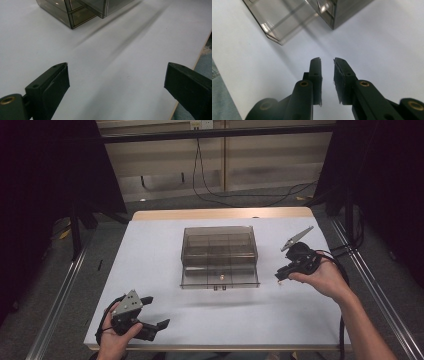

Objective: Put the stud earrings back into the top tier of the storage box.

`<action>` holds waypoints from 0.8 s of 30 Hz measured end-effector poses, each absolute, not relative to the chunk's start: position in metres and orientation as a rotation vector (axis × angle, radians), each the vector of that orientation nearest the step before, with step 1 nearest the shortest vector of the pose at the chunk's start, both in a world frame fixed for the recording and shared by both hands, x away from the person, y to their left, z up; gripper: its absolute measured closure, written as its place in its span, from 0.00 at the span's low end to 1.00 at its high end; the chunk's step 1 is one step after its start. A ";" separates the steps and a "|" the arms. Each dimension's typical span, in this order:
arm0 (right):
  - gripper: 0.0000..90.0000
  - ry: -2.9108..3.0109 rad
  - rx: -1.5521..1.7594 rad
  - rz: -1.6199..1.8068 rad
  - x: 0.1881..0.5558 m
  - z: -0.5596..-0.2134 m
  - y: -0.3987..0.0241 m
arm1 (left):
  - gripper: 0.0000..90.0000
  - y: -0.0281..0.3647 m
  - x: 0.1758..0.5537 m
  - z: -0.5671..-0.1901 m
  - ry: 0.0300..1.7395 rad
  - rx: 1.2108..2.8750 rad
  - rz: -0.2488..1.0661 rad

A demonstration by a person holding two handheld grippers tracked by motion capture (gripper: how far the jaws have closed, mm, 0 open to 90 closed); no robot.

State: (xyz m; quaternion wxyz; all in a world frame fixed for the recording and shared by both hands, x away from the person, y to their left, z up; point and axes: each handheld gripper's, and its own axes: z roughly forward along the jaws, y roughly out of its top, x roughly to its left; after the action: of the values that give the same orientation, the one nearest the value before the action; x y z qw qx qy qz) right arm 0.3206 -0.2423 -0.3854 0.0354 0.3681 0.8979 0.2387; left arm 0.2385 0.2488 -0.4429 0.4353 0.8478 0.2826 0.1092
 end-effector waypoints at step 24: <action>0.87 2.842 1.163 0.443 0.340 -0.433 -0.247 | 0.07 0.249 0.239 -0.444 0.705 2.103 0.265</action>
State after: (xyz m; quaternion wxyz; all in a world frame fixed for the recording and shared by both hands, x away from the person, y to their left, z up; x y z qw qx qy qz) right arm 0.3401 -0.2466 -0.4331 0.0196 0.3749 0.9158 0.1428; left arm 0.2392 0.2492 -0.4436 0.4386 0.8460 0.2837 0.1067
